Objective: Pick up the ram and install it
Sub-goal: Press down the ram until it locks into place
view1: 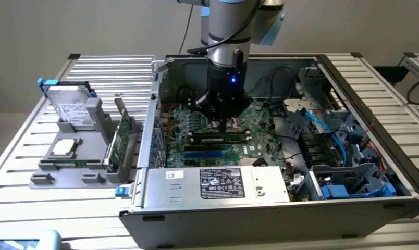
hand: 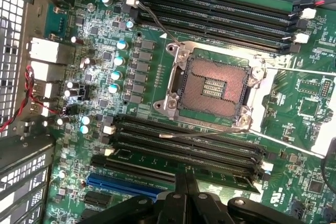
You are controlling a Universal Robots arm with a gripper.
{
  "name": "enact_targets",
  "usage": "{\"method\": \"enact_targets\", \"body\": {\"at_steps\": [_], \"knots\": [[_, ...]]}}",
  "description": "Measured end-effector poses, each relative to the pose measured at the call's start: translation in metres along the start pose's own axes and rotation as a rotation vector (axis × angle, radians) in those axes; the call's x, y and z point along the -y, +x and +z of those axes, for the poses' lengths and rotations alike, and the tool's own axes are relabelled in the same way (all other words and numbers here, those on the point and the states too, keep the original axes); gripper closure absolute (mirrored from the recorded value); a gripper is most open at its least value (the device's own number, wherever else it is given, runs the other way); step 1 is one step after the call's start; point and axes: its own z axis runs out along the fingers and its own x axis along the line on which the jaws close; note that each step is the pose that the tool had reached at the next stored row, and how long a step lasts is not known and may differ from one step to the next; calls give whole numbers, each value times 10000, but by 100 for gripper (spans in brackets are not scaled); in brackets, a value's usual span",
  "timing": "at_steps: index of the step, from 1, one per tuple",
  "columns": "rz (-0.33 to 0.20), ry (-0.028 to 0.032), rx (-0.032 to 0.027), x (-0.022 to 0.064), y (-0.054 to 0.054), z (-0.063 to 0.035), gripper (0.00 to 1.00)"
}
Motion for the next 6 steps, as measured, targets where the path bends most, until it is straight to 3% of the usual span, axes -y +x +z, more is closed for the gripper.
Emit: {"method": "enact_targets", "body": {"at_steps": [6], "knots": [[29, -1, -6, 1, 0, 0, 89]]}}
